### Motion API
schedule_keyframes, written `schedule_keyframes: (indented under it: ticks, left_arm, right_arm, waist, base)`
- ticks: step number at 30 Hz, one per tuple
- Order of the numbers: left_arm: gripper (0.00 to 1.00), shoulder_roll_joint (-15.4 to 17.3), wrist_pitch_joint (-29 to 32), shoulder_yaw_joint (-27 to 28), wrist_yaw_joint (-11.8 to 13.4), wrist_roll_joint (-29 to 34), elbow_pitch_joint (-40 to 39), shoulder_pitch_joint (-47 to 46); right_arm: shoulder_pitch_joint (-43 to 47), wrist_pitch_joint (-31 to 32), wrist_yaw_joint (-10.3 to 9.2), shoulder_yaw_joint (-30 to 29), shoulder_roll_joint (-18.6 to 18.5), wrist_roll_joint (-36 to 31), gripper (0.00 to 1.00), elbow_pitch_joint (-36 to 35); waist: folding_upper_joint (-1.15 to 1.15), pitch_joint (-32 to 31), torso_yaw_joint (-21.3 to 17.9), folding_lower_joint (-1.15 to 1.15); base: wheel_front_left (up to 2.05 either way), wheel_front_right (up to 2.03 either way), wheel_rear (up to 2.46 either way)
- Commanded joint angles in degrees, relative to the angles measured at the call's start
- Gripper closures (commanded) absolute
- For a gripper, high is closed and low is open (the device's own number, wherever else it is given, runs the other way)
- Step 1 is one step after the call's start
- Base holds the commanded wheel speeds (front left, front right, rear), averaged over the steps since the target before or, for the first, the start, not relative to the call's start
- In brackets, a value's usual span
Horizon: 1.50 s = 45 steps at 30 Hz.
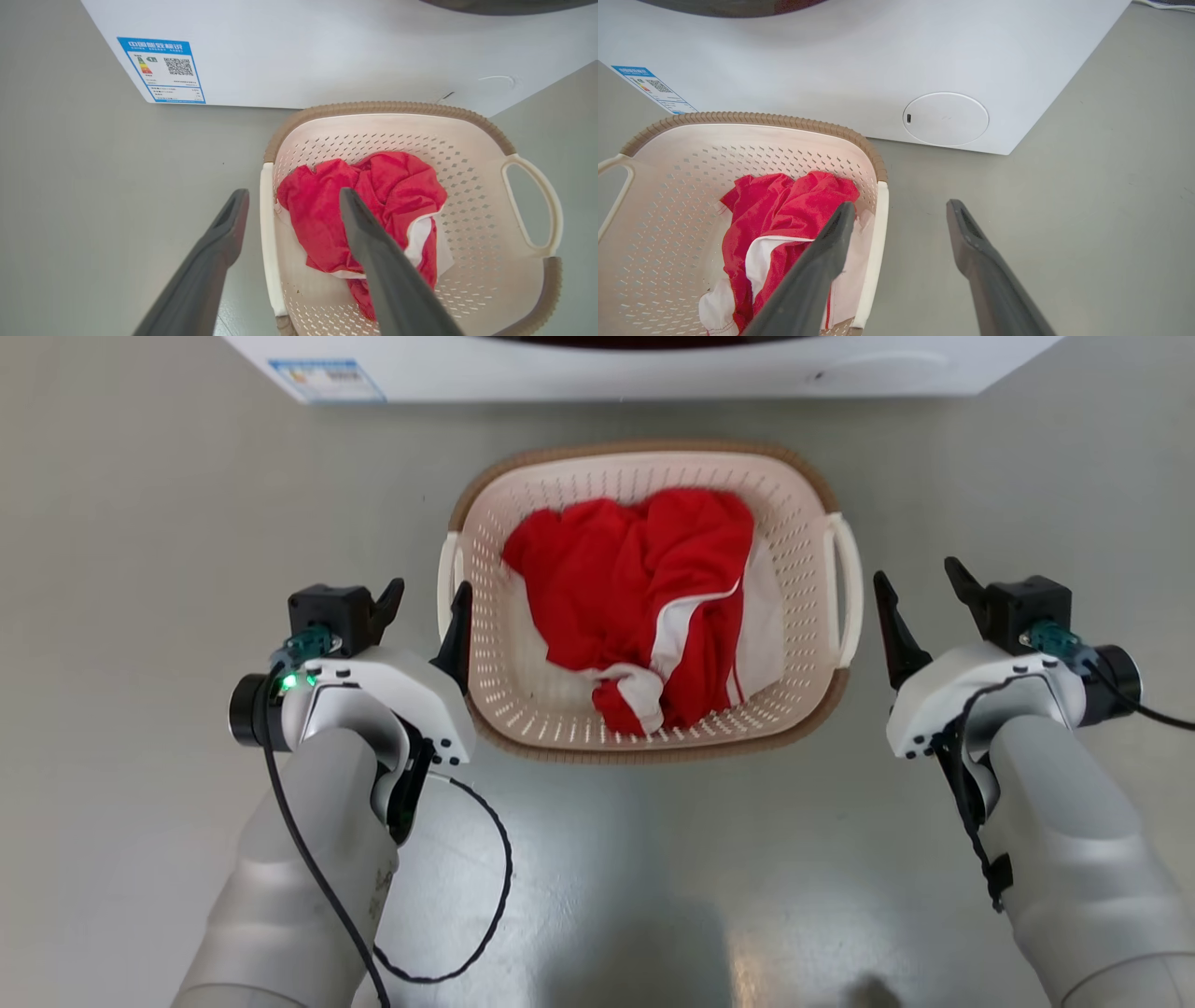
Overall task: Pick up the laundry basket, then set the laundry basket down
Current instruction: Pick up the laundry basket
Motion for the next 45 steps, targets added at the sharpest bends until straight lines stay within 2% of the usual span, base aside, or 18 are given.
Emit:
schedule_keyframes:
  ticks: [1,14,19,45]
  left_arm:
    - [0.00,1.15,-0.35,0.70,-0.09,-0.65,-0.26,-0.56]
    - [0.00,1.15,-0.35,-4.80,0.92,-5.93,0.85,-4.52]
    - [0.00,1.15,-0.35,-5.60,2.28,-6.24,1.63,-5.52]
    - [0.00,1.15,-0.35,-10.39,3.07,-8.36,3.69,-10.58]
  right_arm:
    - [-0.13,-0.62,0.35,1.26,0.70,-0.82,0.00,-0.10]
    - [-3.82,-0.62,0.35,2.50,1.72,-0.52,0.00,1.58]
    - [-4.17,-0.62,0.35,2.54,1.61,-0.49,0.00,1.35]
    - [-8.42,-0.62,0.35,2.46,2.14,-0.93,0.00,3.08]
  waist:
    - [0.00,1.75,0.54,0.00]
    - [0.00,8.02,0.93,0.00]
    - [0.00,9.37,1.19,0.00]
    - [0.00,15.96,1.36,0.00]
  base:
    - [0.00,0.00,0.00]
    - [0.00,0.00,0.00]
    - [0.00,0.00,0.00]
    - [0.00,0.00,0.00]
